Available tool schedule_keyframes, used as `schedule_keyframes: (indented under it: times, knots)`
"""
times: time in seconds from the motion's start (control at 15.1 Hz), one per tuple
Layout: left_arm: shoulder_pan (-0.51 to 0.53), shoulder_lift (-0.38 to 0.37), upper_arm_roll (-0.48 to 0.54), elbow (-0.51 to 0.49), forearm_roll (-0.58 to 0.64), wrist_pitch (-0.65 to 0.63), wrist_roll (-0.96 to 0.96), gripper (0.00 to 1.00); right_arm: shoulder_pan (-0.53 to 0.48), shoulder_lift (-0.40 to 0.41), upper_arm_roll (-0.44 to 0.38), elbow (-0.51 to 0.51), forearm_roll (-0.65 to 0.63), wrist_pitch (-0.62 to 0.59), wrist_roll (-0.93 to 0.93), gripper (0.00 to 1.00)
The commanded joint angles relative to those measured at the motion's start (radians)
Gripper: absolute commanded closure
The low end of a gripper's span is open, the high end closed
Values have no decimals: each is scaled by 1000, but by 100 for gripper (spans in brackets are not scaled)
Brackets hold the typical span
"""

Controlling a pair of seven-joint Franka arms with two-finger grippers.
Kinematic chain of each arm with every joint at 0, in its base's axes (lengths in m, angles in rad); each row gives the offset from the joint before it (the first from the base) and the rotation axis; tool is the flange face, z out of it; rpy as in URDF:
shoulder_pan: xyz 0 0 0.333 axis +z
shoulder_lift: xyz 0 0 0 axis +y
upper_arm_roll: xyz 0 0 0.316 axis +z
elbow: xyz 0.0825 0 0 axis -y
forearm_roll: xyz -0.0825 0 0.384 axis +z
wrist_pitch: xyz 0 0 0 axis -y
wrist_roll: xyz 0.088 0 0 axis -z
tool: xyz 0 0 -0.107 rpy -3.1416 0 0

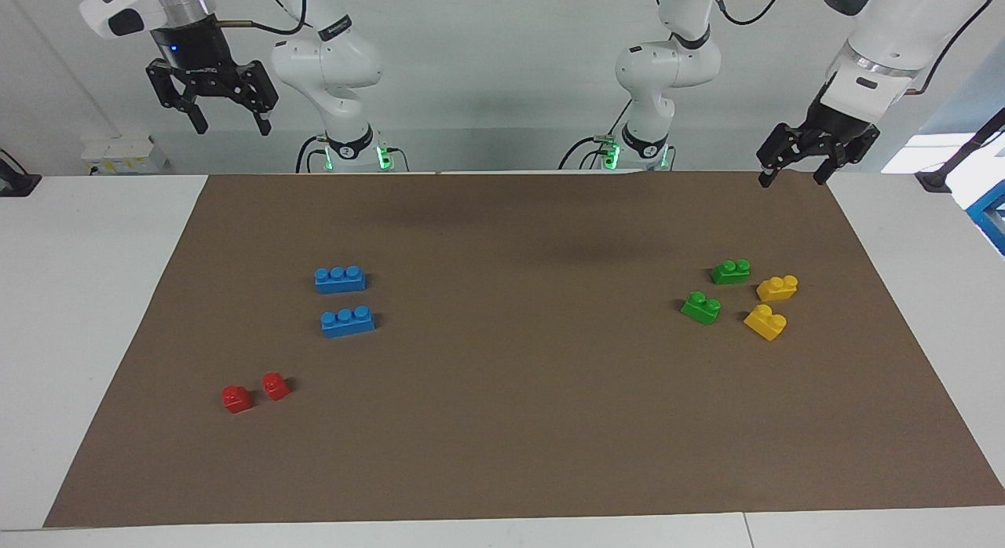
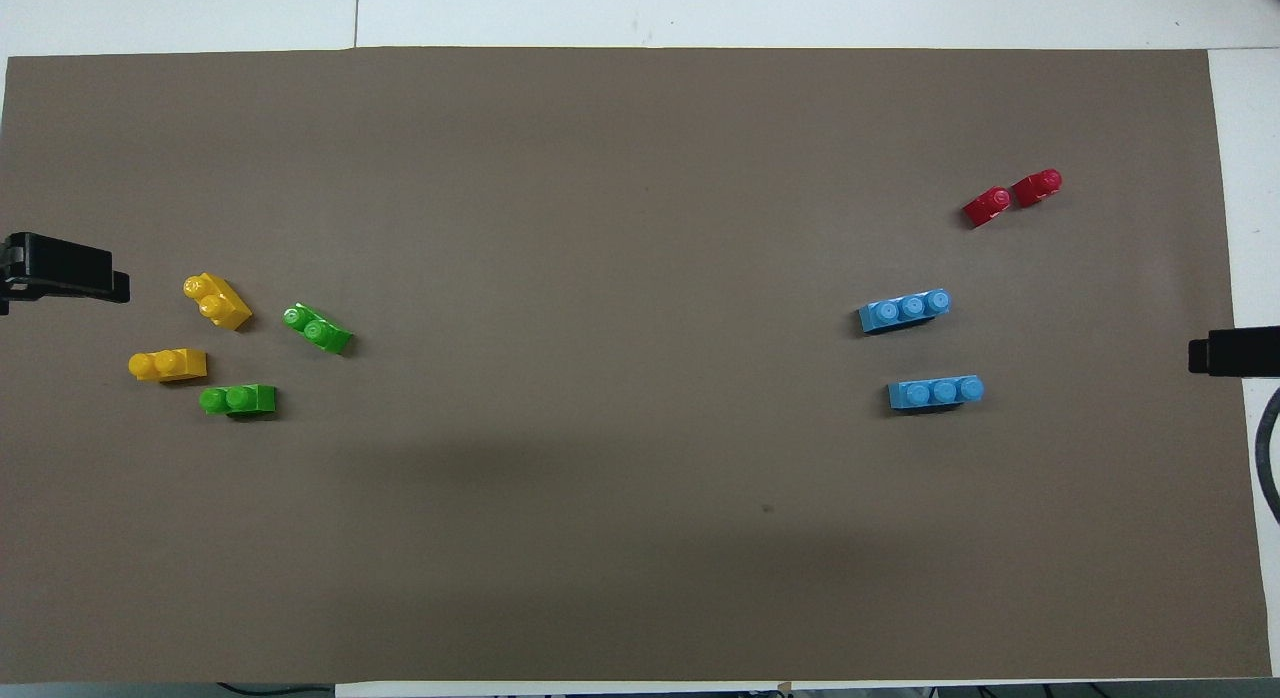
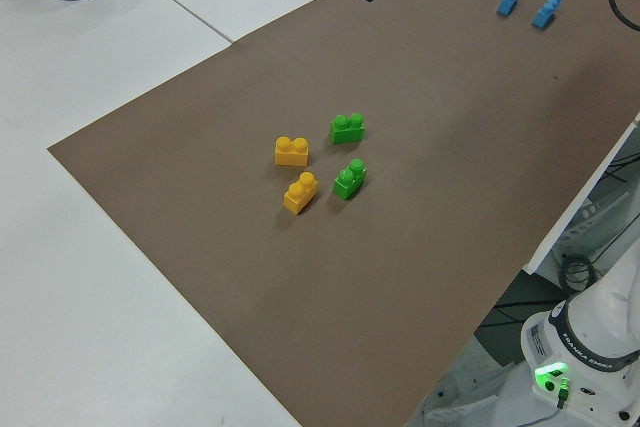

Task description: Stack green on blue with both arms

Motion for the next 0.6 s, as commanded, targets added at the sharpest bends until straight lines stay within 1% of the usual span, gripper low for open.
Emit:
schedule_keyframes:
  times: [0.0,0.53]
  knots:
    - [-12,6,8,17,-2,-10,3,0,-10,-12,6,-14,-5,-2,6,0]
    - [-14,3,8,16,-2,-13,2,0,-12,-12,6,-14,-5,-2,6,0]
